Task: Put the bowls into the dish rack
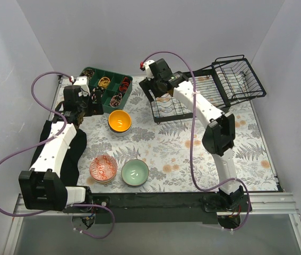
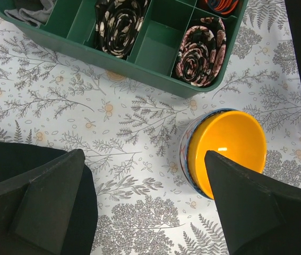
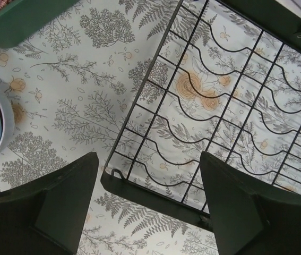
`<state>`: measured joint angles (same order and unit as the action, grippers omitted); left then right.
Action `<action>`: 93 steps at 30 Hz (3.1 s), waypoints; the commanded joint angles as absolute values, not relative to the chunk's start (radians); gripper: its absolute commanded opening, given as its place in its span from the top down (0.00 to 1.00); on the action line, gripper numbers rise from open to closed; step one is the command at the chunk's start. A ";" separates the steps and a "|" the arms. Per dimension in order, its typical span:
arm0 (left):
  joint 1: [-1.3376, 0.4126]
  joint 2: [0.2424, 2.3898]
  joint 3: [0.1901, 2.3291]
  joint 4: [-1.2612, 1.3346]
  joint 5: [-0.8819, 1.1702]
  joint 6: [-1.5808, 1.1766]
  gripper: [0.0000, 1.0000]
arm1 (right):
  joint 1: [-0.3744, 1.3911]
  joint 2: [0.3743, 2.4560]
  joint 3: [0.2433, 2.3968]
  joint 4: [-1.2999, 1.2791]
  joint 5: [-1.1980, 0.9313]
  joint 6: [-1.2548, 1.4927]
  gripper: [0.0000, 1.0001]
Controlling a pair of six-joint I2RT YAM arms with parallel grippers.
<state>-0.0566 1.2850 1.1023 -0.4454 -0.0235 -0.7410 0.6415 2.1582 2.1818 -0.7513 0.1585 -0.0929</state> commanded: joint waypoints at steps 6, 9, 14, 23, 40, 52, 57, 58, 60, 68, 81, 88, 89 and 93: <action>-0.048 1.207 1.057 -0.463 -0.040 -0.701 0.02 | 0.629 2.279 2.315 -0.687 0.130 -0.044 0.20; -0.048 1.198 1.046 -0.472 -0.043 -0.696 0.02 | 0.629 2.315 2.332 -0.677 0.112 -0.048 0.22; -0.048 1.189 1.020 -0.471 -0.044 -0.689 0.02 | 0.629 2.358 2.341 -0.658 0.094 -0.043 0.25; -0.046 1.219 1.031 -0.463 -0.041 -0.681 0.02 | 0.637 2.401 2.324 -0.609 0.063 -0.025 0.31; -0.037 1.252 1.045 -0.463 -0.044 -0.669 0.02 | 0.632 2.465 2.318 -0.558 0.103 -0.022 0.38; -0.037 1.249 1.031 -0.457 -0.043 -0.667 0.02 | 0.635 2.465 2.301 -0.563 0.113 -0.014 0.46; -0.037 1.236 1.014 -0.451 -0.035 -0.672 0.02 | 0.643 2.454 2.283 -0.569 0.130 -0.023 0.49; -0.037 1.232 1.009 -0.449 -0.032 -0.673 0.02 | 0.643 2.451 2.275 -0.569 0.139 -0.023 0.49; -0.037 1.229 1.006 -0.449 -0.028 -0.678 0.02 | 0.644 2.447 2.266 -0.569 0.147 -0.028 0.49; -0.037 1.213 0.999 -0.440 -0.026 -0.680 0.02 | 0.643 2.433 2.235 -0.575 0.173 -0.043 0.60; -0.040 1.221 0.942 -0.379 -0.005 -0.657 0.02 | 0.699 2.306 2.056 -0.606 0.218 -0.086 0.95; -0.044 1.316 0.969 -0.354 -0.020 -0.608 0.02 | 0.758 2.206 1.879 -0.643 0.198 -0.055 0.99; -0.044 1.330 0.968 -0.342 -0.017 -0.597 0.02 | 0.779 2.195 1.834 -0.644 0.202 -0.049 0.99; -0.044 1.341 0.951 -0.295 -0.014 -0.558 0.02 | 0.840 2.151 1.760 -0.657 0.186 -0.041 0.99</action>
